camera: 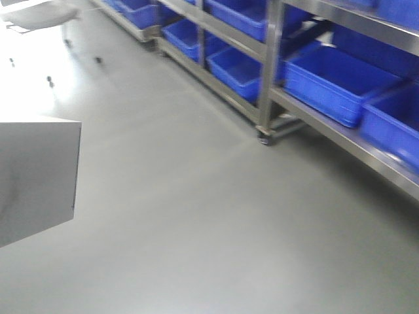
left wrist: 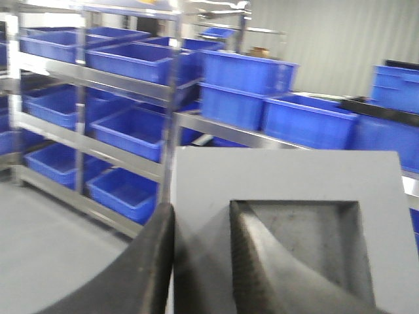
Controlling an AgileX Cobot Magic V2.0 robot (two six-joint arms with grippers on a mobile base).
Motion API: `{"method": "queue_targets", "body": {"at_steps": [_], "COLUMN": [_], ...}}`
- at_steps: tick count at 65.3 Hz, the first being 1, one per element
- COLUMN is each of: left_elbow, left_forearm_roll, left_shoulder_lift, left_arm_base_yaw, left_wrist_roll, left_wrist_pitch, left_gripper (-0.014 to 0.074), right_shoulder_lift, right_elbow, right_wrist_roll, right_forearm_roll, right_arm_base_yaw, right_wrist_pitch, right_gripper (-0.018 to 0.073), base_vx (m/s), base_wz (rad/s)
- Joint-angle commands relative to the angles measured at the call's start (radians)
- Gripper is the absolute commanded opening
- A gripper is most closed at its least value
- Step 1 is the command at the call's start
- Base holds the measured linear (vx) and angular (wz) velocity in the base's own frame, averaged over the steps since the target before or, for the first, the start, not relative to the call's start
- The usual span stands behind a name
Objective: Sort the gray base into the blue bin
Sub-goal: 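Drive down the aisle past the gray chair toward the bin shelves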
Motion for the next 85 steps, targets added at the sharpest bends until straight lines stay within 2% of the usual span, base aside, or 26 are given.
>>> {"method": "queue_targets", "body": {"at_steps": [1, 85], "left_elbow": [-0.031, -0.031], "left_forearm_roll": [-0.007, -0.007], "left_shoulder_lift": [0.005, 0.005], "left_arm_base_yaw": [-0.004, -0.004], "left_wrist_roll": [-0.004, -0.004], "left_wrist_pitch": [-0.106, -0.106], "left_gripper": [-0.0006, -0.0006], "right_shoulder_lift": [-0.002, -0.002], "right_elbow": [0.002, 0.002], "right_wrist_roll": [-0.007, -0.007], "right_forearm_roll": [-0.006, -0.006], "right_arm_base_yaw": [0.0, 0.0], "right_wrist_pitch": [-0.076, -0.075], "right_gripper": [-0.0005, -0.0005], "base_vx": [0.28, 0.35], "base_wz": [0.57, 0.36]}}
